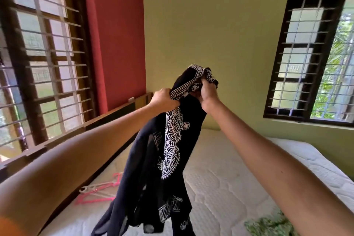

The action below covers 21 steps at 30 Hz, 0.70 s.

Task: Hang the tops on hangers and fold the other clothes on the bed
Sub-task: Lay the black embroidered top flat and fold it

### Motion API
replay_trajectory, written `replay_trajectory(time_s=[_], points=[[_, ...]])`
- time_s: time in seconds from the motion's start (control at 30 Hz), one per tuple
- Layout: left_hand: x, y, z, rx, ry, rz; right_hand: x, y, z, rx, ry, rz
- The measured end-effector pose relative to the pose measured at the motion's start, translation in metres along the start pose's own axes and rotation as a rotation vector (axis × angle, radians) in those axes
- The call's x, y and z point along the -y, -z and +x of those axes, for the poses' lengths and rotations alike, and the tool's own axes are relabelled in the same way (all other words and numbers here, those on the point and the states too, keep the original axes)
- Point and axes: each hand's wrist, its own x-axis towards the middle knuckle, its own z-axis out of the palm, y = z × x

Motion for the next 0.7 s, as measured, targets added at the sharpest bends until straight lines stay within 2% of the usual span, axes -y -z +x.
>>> replay_trajectory(time_s=[0.07,0.2,0.3,0.37,0.4,0.47,0.5,0.53,0.63,0.7], points=[[-0.007,0.002,0.009,-0.01,-0.007,0.12,0.006,0.006,0.01,0.063,-0.013,-0.104],[-0.013,0.004,0.03,-0.124,0.059,0.143,0.025,0.024,0.023,0.143,-0.057,-0.611],[-0.016,0.015,0.056,-0.181,0.059,0.047,0.042,0.053,0.026,0.411,-0.323,-1.097],[-0.024,0.02,0.072,-0.211,0.041,-0.044,0.043,0.068,0.037,0.529,-0.352,-1.306],[-0.031,0.018,0.077,-0.199,0.016,-0.068,0.042,0.073,0.044,0.513,-0.292,-1.326],[-0.048,0.012,0.08,-0.065,-0.059,-0.148,0.037,0.076,0.05,0.458,-0.079,-1.287],[-0.056,0.006,0.081,-0.009,-0.093,-0.206,0.035,0.076,0.048,0.505,-0.037,-1.244],[-0.064,0.0,0.082,0.014,-0.118,-0.281,0.026,0.075,0.047,0.581,-0.061,-1.188],[-0.075,-0.02,0.089,0.027,-0.142,-0.47,-0.014,0.068,0.027,0.748,-0.311,-0.939],[-0.073,-0.033,0.099,0.009,-0.183,-0.314,-0.036,0.064,0.025,0.697,-0.241,-0.757]])
